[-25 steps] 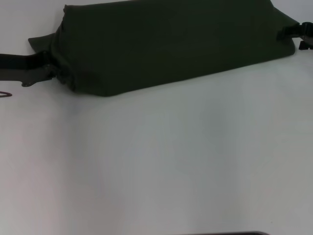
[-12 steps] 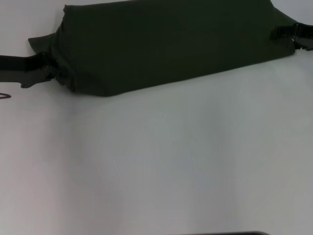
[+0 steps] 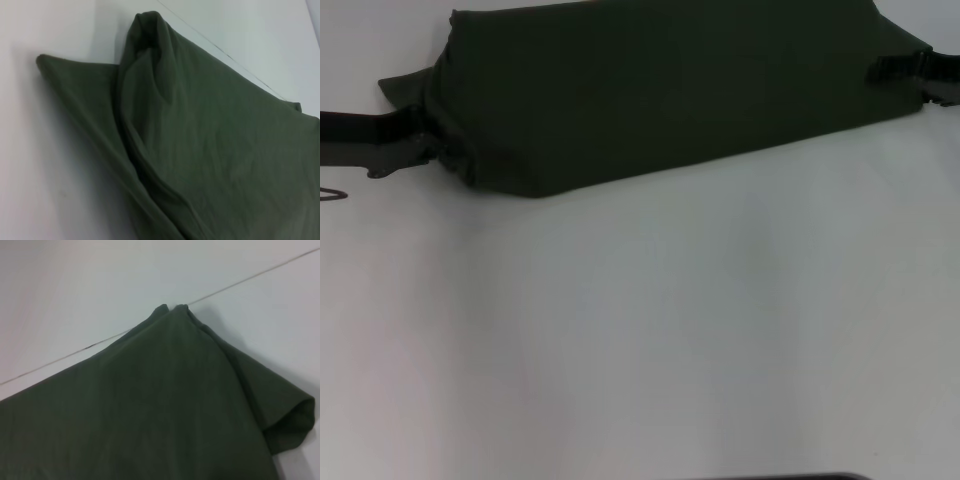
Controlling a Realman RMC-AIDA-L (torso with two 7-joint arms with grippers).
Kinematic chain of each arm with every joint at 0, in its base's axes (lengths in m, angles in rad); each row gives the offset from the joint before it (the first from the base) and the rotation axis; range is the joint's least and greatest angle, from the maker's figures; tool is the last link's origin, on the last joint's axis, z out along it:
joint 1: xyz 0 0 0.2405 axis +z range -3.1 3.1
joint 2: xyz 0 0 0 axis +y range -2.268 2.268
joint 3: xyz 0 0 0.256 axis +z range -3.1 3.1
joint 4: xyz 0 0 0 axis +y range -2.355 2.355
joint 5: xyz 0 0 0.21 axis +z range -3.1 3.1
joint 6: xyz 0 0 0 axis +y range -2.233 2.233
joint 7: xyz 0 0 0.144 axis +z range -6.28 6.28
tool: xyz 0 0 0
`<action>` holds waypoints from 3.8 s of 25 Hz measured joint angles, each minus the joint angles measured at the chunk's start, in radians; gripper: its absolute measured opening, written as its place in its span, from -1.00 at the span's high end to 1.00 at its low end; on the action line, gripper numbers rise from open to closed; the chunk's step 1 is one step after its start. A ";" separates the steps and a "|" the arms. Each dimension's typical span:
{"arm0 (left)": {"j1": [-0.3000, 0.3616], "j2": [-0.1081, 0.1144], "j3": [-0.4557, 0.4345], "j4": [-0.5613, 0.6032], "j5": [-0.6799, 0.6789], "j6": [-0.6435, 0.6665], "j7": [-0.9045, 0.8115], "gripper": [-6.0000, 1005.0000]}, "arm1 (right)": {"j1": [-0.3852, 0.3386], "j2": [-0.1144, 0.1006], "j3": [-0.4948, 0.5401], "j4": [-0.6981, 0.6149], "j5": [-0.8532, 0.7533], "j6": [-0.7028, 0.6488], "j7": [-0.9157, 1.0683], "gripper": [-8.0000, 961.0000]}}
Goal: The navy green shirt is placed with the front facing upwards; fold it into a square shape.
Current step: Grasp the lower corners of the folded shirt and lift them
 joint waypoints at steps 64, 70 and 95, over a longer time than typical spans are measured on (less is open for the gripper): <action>0.028 0.064 0.015 0.014 0.213 0.293 0.004 0.73 | -0.169 -0.064 0.002 -0.225 -0.134 -0.728 0.113 0.93; 0.042 0.063 0.012 0.018 0.226 0.314 0.003 0.73 | -0.176 -0.064 0.001 -0.222 -0.194 -0.766 0.113 0.93; 0.077 0.054 0.012 0.052 0.309 0.374 -0.014 0.69 | -0.210 -0.059 -0.002 -0.224 -0.210 -0.829 0.090 0.93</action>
